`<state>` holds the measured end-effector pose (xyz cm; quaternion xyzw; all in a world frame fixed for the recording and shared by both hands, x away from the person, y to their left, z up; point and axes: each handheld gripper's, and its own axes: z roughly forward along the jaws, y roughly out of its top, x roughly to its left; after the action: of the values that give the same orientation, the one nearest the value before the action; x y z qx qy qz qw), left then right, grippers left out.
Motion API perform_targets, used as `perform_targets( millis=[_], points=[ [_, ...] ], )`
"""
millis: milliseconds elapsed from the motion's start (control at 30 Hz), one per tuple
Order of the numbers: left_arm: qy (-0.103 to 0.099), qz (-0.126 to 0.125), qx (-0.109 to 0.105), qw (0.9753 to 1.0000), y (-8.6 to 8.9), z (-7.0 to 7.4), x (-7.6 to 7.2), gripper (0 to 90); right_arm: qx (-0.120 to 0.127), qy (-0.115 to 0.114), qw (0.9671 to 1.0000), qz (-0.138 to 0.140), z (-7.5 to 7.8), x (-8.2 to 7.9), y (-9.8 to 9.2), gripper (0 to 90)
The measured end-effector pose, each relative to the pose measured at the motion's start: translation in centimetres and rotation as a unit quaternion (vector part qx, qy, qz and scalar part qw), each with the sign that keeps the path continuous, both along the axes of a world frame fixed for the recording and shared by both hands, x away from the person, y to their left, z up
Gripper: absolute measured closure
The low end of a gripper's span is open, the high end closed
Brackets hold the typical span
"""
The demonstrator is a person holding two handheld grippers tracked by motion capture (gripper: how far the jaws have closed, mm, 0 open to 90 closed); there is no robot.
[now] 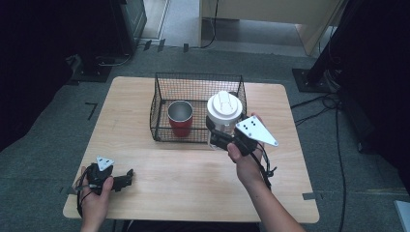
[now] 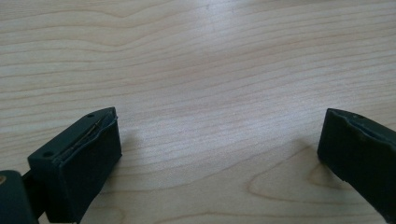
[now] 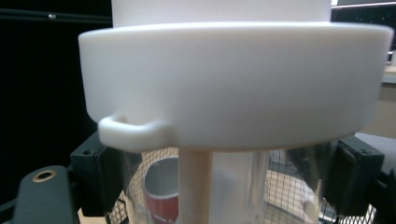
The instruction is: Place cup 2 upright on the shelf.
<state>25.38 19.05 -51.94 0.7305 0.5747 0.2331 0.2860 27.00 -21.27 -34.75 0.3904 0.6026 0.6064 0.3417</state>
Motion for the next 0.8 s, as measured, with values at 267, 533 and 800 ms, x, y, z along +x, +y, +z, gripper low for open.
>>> perform_targets(
  millis=[267,533,800],
  points=[
    [0.0,0.0,0.0,1.0,0.0,0.0,0.0,0.0,-0.003,-0.011,0.9998,-0.015,1.0,1.4,0.1,15.7],
    [0.0,0.0,0.0,1.0,0.0,0.0,0.0,0.0,-0.007,-0.014,0.9993,-0.033,1.0,3.2,0.3,15.6],
    [0.0,0.0,0.0,1.0,0.0,0.0,0.0,0.0,-0.006,0.0,0.9989,-0.047,0.4,5.2,0.5,15.6]
  ],
)
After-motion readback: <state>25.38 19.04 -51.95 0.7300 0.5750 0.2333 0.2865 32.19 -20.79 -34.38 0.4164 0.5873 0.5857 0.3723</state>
